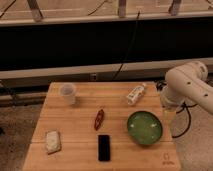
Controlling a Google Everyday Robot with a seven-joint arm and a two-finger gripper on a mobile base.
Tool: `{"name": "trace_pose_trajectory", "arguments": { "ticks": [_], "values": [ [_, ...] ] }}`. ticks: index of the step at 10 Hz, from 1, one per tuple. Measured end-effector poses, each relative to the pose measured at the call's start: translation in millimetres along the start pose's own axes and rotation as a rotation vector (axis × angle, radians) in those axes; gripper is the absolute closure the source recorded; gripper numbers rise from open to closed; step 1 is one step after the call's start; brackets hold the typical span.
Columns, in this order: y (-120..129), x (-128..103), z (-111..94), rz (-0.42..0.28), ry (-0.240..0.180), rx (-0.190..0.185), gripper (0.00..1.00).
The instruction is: Pick up the ceramic cup
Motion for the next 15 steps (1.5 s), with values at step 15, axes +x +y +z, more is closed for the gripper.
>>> {"name": "trace_pose_trajectory", "arguments": {
  "ticks": [15],
  "values": [
    [-34, -81, -4, -0.217, 0.103, 0.076, 0.2]
  ]
}}
